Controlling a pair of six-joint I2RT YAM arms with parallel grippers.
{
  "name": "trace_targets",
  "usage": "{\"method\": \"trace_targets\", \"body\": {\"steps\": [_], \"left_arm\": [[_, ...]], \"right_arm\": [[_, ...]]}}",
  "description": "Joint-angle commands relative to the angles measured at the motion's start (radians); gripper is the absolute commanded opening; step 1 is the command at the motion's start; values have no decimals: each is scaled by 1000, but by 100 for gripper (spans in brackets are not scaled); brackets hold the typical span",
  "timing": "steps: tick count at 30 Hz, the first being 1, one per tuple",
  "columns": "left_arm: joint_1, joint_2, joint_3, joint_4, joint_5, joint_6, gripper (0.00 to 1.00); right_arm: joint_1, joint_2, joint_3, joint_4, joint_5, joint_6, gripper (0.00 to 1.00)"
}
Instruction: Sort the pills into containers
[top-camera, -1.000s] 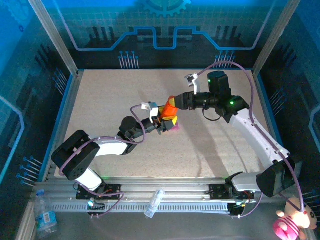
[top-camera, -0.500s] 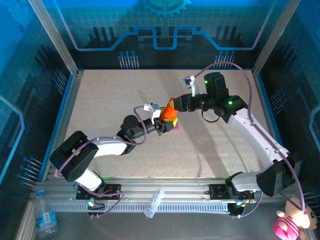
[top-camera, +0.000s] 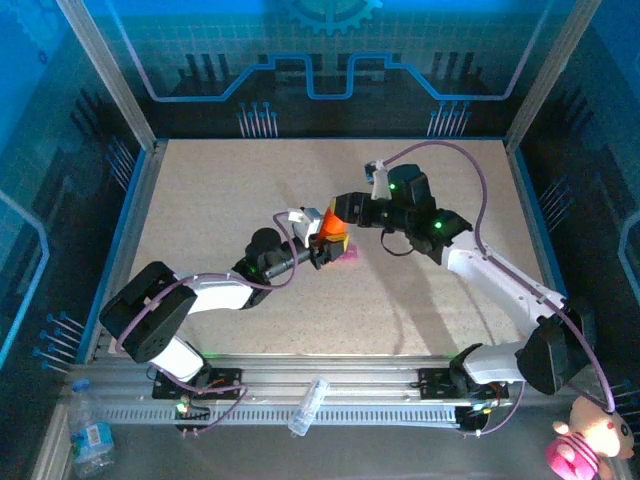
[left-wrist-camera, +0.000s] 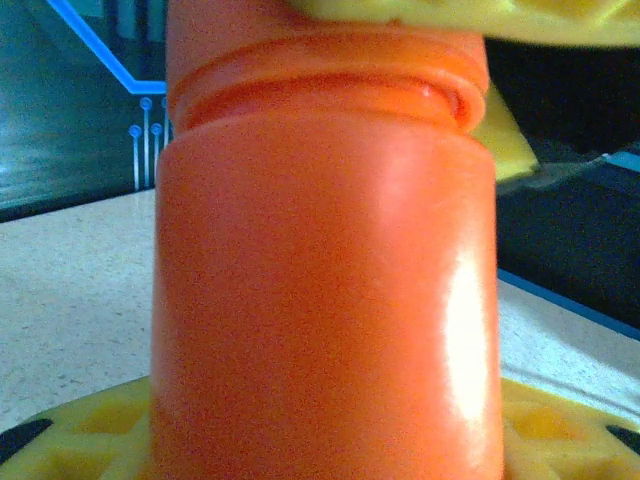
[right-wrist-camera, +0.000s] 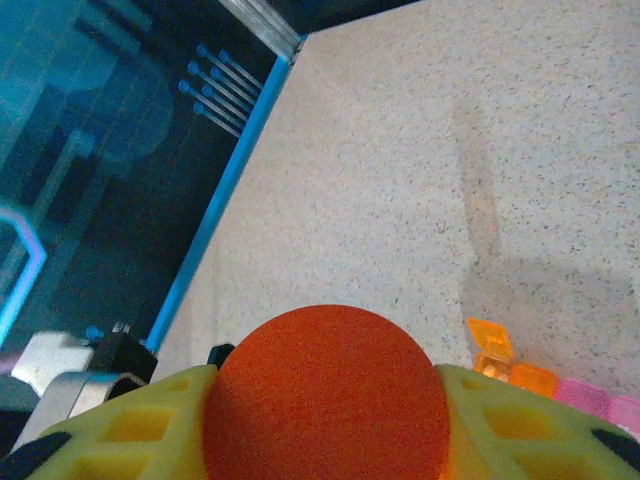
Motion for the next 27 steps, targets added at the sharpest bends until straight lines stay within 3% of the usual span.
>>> {"method": "trace_targets", "body": {"steps": [1,6,18,23,27], "left_arm": [[-29,-20,44,205,17,82,0],[-32,2,44,240,-15,91,0],[-32,32,37,255,-35,93,0],[-31,75,38,307,-78,103,0],[-33,102,46,328,-107,109,0]], "right_arm": [[107,43,-41,-2,-19,131,35],[151,39,-40,20,48,153,35],[115,0,-4,-42,23,113,40],[129,-8,-27,0,34,174,38],[177,-22,-62,48,118,239,38]]}}
